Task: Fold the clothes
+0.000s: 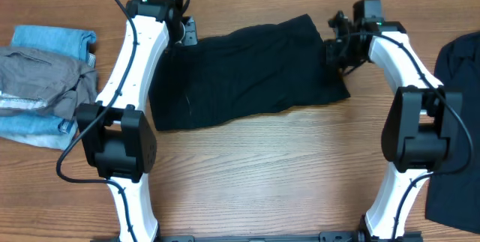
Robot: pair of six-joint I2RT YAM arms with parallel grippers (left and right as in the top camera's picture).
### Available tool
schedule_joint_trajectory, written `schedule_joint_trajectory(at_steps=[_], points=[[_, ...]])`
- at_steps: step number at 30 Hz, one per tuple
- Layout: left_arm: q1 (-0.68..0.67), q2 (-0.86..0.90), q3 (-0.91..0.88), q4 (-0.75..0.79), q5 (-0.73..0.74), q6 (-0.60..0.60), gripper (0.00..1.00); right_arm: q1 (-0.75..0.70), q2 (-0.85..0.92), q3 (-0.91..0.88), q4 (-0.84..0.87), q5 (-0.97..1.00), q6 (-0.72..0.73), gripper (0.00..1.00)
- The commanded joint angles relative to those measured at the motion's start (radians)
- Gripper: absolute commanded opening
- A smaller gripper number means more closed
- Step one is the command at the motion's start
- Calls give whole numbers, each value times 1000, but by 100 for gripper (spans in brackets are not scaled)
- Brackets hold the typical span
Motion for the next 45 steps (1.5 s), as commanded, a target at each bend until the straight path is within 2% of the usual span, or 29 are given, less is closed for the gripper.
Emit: schedule_joint_trajectory(at_steps=[1,5,11,16,19,24,27,29,30,31,32,33,34,36,38,41,42,45], points=[[-17,45,-36,26,113,-18,4,81,-8,16,96,-63,3,4],[-26,82,-61,102,182,-55,4,175,35,4,247,-25,3,4],[-50,225,-61,181,188,-58,4,211,172,4,439,18,4,4],[-32,279,-61,224,24,-44,4,200,229,5,584,201,3,4],[-19,281,-60,237,-93,24,4,170,232,5,633,316,-5,4],[8,281,-58,245,-110,54,4,95,232,5,687,315,-4,4],[8,272,53,201,-111,104,4,63,231,29,723,316,-4,5],[7,247,190,98,-110,103,7,54,206,58,669,316,1,12],[7,238,251,58,-110,97,12,53,180,67,620,315,5,17],[7,226,318,-4,-110,72,28,53,139,72,531,315,31,20],[8,217,362,-69,-104,38,61,53,103,73,453,315,72,21],[8,213,389,-127,-91,11,87,51,69,73,381,315,117,21],[8,212,401,-188,-44,6,95,44,25,73,262,315,172,21],[8,216,386,-240,17,6,98,22,-11,73,74,314,267,32],[1,216,352,-248,33,6,98,-8,-11,66,-63,276,289,39],[-2,217,298,-246,33,6,98,-50,-11,40,-193,190,289,58],[-2,217,274,-244,33,6,98,-63,-11,24,-217,163,289,67],[-2,217,221,-222,33,6,99,-68,-11,-39,-222,95,289,70]])
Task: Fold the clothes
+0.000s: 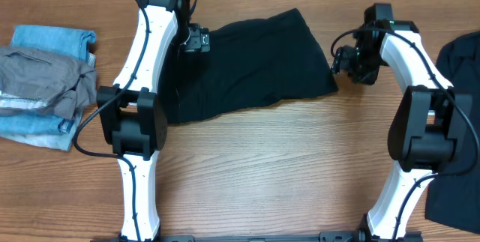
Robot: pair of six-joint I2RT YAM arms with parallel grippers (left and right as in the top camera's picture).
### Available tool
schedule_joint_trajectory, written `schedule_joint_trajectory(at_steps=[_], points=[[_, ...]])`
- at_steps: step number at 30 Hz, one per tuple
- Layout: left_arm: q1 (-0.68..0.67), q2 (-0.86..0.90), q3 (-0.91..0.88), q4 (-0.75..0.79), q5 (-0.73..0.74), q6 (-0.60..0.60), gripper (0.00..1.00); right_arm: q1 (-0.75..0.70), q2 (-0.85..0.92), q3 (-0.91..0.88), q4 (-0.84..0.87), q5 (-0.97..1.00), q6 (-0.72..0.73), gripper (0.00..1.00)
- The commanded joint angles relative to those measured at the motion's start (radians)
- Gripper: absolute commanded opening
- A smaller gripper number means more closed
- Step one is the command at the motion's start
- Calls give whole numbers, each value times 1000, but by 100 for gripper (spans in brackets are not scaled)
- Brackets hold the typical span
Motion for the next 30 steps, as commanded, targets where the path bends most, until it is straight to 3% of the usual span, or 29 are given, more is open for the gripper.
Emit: schedule_joint_trajectory(at_steps=[1,4,5,7,8,14,22,25,29,30], points=[[-5,-15,-58,21,12,-14,99,4,-11,-72,8,-152,7,70],[-5,-15,-72,27,12,-14,99,4,-11,-125,45,-240,7,70],[-5,-15,-72,30,11,-14,99,4,-11,-128,42,-262,7,57],[-4,-15,-72,31,11,-14,99,3,-12,-123,29,-286,7,15],[-4,-15,-72,31,11,-14,99,2,-13,-109,10,-300,7,4],[-6,-15,-72,15,12,-14,95,-16,-19,-11,-86,-284,-1,4],[-60,-15,-72,8,11,-14,94,-95,-21,-13,62,-413,-133,5],[-68,-15,-72,12,11,-14,94,-77,-19,-15,98,-308,-137,19],[-69,-15,-72,12,11,-14,94,-55,2,-28,145,-280,-137,22],[-69,-15,-72,12,11,-14,94,-49,8,-30,146,-267,-137,33]])
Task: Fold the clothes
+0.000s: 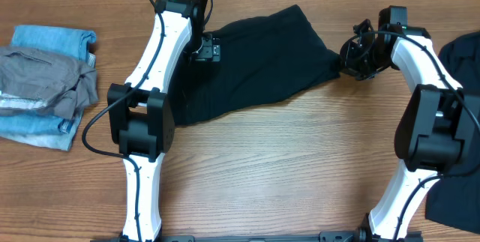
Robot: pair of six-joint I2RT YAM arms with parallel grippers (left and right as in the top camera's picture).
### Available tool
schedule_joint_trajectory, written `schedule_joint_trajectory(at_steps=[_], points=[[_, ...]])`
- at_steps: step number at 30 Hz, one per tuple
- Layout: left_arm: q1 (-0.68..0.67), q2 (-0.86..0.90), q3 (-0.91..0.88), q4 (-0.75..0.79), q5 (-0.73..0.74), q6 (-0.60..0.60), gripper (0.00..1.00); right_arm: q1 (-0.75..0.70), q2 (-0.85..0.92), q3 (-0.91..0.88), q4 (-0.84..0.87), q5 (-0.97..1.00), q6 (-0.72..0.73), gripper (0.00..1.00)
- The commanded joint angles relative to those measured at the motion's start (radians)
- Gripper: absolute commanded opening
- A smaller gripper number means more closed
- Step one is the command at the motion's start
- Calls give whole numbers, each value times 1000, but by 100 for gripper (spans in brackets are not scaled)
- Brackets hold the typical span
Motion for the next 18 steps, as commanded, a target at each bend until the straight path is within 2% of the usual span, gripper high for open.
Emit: schedule_joint_trajectory(at_steps=[1,3,5,11,13,14,15,16,18], points=[[-5,-15,-5,1,8,-14,94,19,9,-1,14,59,-8,40],[-5,-15,-5,-1,8,-12,94,21,9,-4,14,109,-8,52],[-5,-15,-5,-2,7,-9,94,21,9,-21,28,156,-8,57],[-4,-15,-5,4,0,-6,94,22,9,-152,159,100,0,59],[-5,-15,-5,4,0,-6,94,22,9,-160,160,37,0,46],[-5,-15,-5,5,0,-6,94,22,9,-160,160,-13,0,32],[-4,-15,-5,6,0,-6,94,22,9,-160,165,-69,0,8],[-3,-15,-5,6,0,-5,94,21,8,-158,163,-62,0,4],[-3,-15,-5,5,0,5,93,-1,4,-137,134,-14,-1,4]])
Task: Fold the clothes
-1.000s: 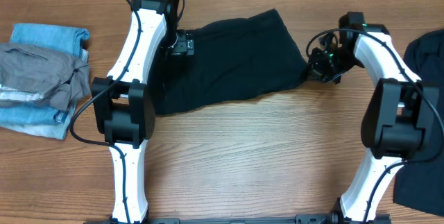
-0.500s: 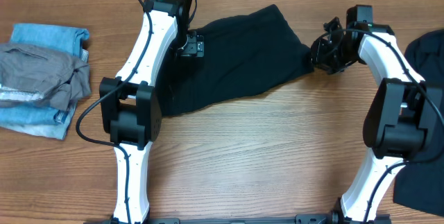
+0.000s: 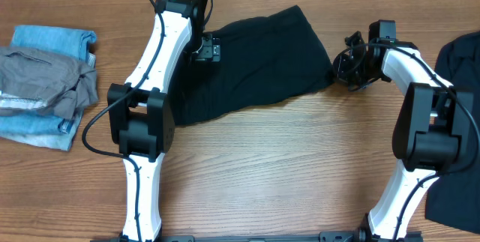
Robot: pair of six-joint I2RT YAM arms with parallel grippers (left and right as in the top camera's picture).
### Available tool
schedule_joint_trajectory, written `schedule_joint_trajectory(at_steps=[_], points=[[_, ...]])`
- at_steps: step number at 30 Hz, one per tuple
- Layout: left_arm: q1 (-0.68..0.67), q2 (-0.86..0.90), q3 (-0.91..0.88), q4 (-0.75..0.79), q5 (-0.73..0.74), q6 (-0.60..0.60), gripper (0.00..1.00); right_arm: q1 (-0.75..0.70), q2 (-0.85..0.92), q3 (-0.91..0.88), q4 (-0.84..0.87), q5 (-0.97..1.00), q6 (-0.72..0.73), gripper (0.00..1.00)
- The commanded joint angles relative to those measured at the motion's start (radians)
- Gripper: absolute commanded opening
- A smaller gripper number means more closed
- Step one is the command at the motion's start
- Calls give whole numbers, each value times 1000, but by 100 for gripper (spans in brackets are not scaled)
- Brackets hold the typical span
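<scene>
A black garment [image 3: 259, 58] lies spread across the far middle of the table, wrinkled, with its long side running left to right. My left gripper [image 3: 207, 50] is down on its upper left part and seems shut on the cloth. My right gripper [image 3: 343, 68] sits at the garment's right edge, touching or just beside it. Its dark fingers blend with the cloth, so I cannot tell their state.
A pile of folded light blue and grey clothes [image 3: 45, 85] sits at the far left. Another dark garment [image 3: 457, 115] lies along the right edge, partly behind the right arm. Bare wooden tabletop [image 3: 262, 167] fills the near half.
My right gripper has moved a little left and nearer, and the garment's right corner has drawn back with it. The left gripper and the rest of the cloth have not moved.
The garment first lay wider, reaching further left, with both grippers at its far corners. At each later moment the left gripper stood further right and nearer, and the cloth's left edge had moved right with it. The right gripper went right, then back left.
</scene>
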Motion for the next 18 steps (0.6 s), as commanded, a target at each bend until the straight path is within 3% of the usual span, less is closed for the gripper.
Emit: schedule_joint_trajectory(at_steps=[1,3,7,9,16,18], points=[[-4,-15,-5,-2,1,5,90,-43,-7,31,-51,11,0,4],[-4,-15,-5,-12,1,3,85,-96,-24,42,-93,21,0,4],[-6,-15,-5,-18,27,-39,84,-192,-27,40,-221,59,1,4],[-11,-15,-5,-26,101,-54,84,-186,-27,39,-273,71,2,4],[0,-12,-96,9,98,-101,86,-148,-27,39,-305,107,38,4],[0,-12,-181,85,105,-100,73,-132,-28,41,-304,99,57,4]])
